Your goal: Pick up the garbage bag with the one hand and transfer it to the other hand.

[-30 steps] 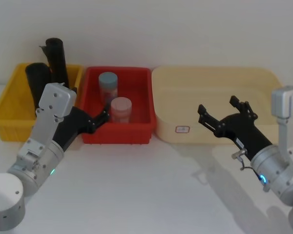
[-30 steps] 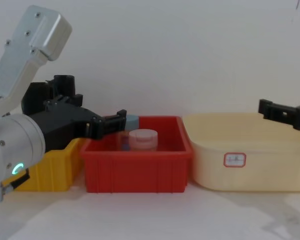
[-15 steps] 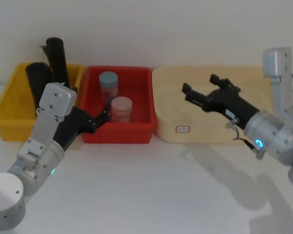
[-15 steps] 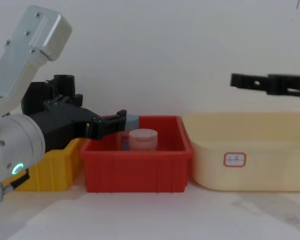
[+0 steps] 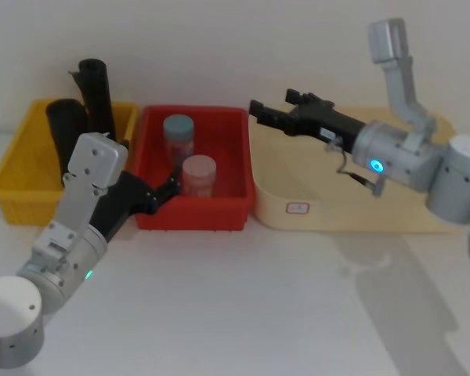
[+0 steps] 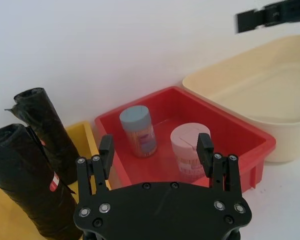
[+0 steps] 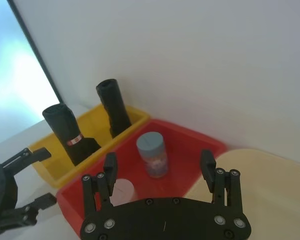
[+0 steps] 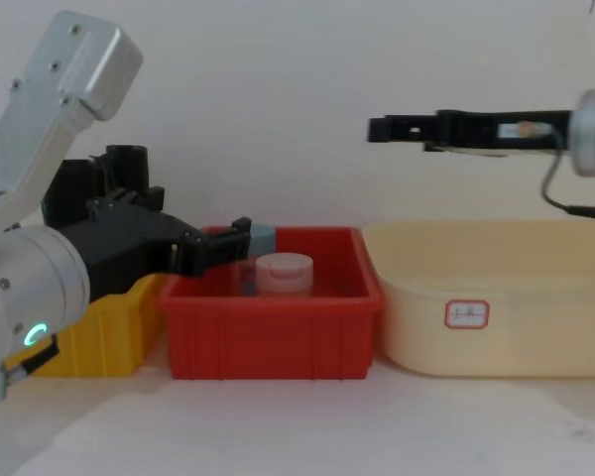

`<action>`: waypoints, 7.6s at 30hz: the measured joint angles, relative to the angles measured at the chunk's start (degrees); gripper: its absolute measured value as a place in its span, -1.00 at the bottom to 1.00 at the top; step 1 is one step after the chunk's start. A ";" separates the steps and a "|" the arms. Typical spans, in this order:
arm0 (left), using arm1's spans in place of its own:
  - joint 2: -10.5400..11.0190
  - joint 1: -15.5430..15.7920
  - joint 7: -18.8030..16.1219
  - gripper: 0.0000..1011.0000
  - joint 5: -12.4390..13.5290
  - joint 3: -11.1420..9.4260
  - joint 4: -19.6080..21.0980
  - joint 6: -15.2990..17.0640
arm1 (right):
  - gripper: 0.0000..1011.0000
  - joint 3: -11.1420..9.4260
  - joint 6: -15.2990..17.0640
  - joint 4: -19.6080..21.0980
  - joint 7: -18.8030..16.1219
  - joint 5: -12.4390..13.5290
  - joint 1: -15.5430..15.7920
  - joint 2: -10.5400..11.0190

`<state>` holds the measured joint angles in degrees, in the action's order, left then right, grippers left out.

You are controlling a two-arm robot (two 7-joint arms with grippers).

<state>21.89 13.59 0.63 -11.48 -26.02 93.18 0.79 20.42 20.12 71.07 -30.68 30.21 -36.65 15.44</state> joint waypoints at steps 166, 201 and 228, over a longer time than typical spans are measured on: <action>0.00 0.00 0.00 0.98 0.00 0.00 0.00 0.00 | 0.56 -4.18 12.43 7.16 15.11 -2.20 1.47 9.44; 9.91 -3.46 5.80 0.98 -9.26 12.50 10.41 14.55 | 0.98 -2.91 21.43 -1.56 12.70 -1.65 -0.88 10.52; 10.82 2.70 11.63 0.98 -11.66 14.57 -0.37 19.21 | 0.98 -2.82 21.91 -2.13 12.52 -1.65 -1.05 10.59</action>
<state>32.71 16.29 12.26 -23.15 -11.46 92.81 20.00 17.60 42.03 68.94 -18.15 28.56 -37.70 26.04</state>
